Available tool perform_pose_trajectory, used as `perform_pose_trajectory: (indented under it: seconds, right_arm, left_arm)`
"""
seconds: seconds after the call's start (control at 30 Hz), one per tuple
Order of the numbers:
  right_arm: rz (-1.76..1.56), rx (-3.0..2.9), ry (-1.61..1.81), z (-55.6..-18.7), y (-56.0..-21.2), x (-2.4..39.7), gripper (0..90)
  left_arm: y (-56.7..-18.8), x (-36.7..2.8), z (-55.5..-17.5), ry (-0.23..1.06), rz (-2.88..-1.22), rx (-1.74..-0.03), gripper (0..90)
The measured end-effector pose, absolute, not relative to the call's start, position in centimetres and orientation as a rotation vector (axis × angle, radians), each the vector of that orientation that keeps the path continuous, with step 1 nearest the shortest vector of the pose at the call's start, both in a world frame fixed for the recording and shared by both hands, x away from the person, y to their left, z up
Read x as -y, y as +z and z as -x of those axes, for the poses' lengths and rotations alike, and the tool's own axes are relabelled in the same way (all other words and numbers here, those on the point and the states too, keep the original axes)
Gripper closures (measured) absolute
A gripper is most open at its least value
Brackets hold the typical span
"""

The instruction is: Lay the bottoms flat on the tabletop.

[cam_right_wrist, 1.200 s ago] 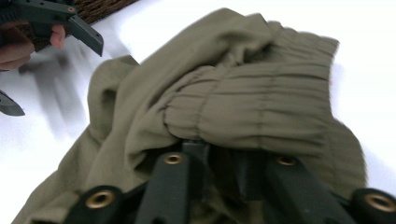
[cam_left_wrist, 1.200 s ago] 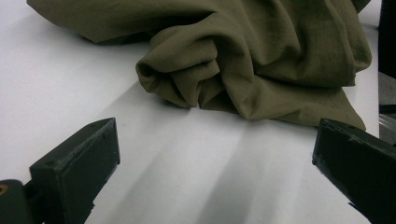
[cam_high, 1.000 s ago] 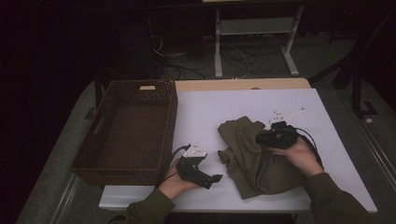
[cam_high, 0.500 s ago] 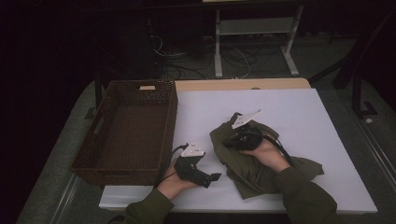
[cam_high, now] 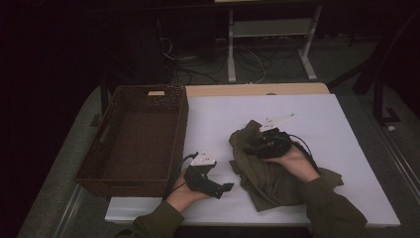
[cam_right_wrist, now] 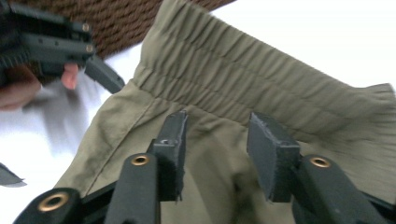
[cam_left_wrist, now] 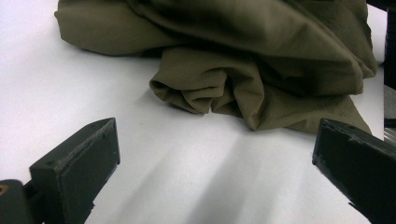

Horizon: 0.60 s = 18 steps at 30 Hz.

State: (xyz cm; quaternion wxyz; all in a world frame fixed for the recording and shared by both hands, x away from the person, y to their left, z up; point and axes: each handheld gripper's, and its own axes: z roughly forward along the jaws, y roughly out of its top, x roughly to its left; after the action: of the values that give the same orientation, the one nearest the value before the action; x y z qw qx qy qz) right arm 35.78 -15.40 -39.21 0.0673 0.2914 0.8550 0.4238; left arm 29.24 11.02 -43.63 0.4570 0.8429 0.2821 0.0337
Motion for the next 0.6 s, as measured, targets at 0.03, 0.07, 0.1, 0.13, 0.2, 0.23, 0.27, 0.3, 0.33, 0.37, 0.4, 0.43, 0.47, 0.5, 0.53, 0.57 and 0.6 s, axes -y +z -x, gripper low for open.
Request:
perform_pose_trajectory:
  seconds: [0.03, 0.07, 0.1, 0.13, 0.2, 0.23, 0.27, 0.3, 0.33, 0.37, 0.4, 0.43, 0.47, 0.5, 0.53, 0.57, 0.6]
  right_arm:
    - [-0.890, -2.564, 1.291, -35.8, -39.0, 15.9, 54.3]
    - [-0.904, -2.547, 1.297, -35.8, -38.8, 16.5, 53.0]
    - [-0.922, -2.530, 1.305, -35.8, -38.6, 17.1, 51.8]
    - [-0.931, -2.524, 1.306, -35.8, -38.5, 17.5, 50.8]
    - [-0.962, -2.495, 1.296, -35.7, -38.3, 18.7, 49.4]
    - [-0.972, -2.486, 1.298, -35.7, -38.2, 19.1, 48.8]
    - [-0.994, -2.472, 1.299, -35.7, -38.1, 19.7, 47.9]
    - [-1.014, -2.451, 1.298, -35.6, -38.0, 20.5, 47.6]
    - [-1.030, -2.437, 1.302, -35.5, -37.9, 21.1, 46.8]
    - [-1.053, -2.426, 1.303, -35.4, -37.9, 21.7, 45.3]
    - [-1.071, -2.417, 1.304, -35.3, -37.9, 22.1, 45.0]
    - [-1.093, -2.407, 1.295, -35.2, -37.9, 22.8, 43.9]
    - [-1.109, -2.397, 1.289, -35.1, -38.0, 23.3, 43.3]
    - [-1.138, -2.385, 1.276, -34.9, -38.1, 23.9, 43.1]
    - [-1.151, -2.381, 1.270, -34.7, -38.2, 24.3, 42.2]
    - [-1.165, -2.378, 1.261, -34.4, -38.4, 24.9, 40.9]
    - [-1.176, -2.379, 1.255, -34.3, -38.5, 25.3, 40.4]
  left_arm:
    - [-43.6, -11.0, -29.2, 0.082, -2.077, -0.694, 0.0]
    - [-43.6, -11.0, -29.2, 0.076, -2.078, -0.694, 0.0]
    - [-43.6, -11.0, -29.2, 0.076, -2.079, -0.694, 0.0]
    - [-43.7, -11.0, -29.2, 0.076, -2.081, -0.691, 0.0]
    - [-43.6, -11.0, -29.2, 0.075, -2.079, -0.693, 0.1]
    - [-43.6, -10.9, -29.2, 0.072, -2.075, -0.694, 0.0]
    - [-43.6, -10.9, -29.2, 0.071, -2.074, -0.694, 0.0]
    - [-43.5, -10.9, -29.2, 0.074, -2.073, -0.698, 0.0]
    - [-43.4, -10.9, -29.2, 0.077, -2.069, -0.702, 0.0]
    - [-43.4, -10.9, -29.2, 0.079, -2.066, -0.702, 0.0]
    - [-43.2, -10.9, -29.3, 0.084, -2.060, -0.708, 0.0]
    - [-43.1, -10.9, -29.4, 0.088, -2.061, -0.708, 0.1]
    - [-42.9, -10.8, -29.5, 0.093, -2.061, -0.713, 0.1]
    - [-42.8, -10.8, -29.6, 0.096, -2.058, -0.717, 1.9]
    - [-42.6, -10.7, -29.7, 0.102, -2.054, -0.720, 5.4]
    - [-42.5, -10.6, -29.8, 0.103, -2.050, -0.722, 8.0]
    - [-42.2, -10.5, -29.9, 0.108, -2.045, -0.721, 8.2]
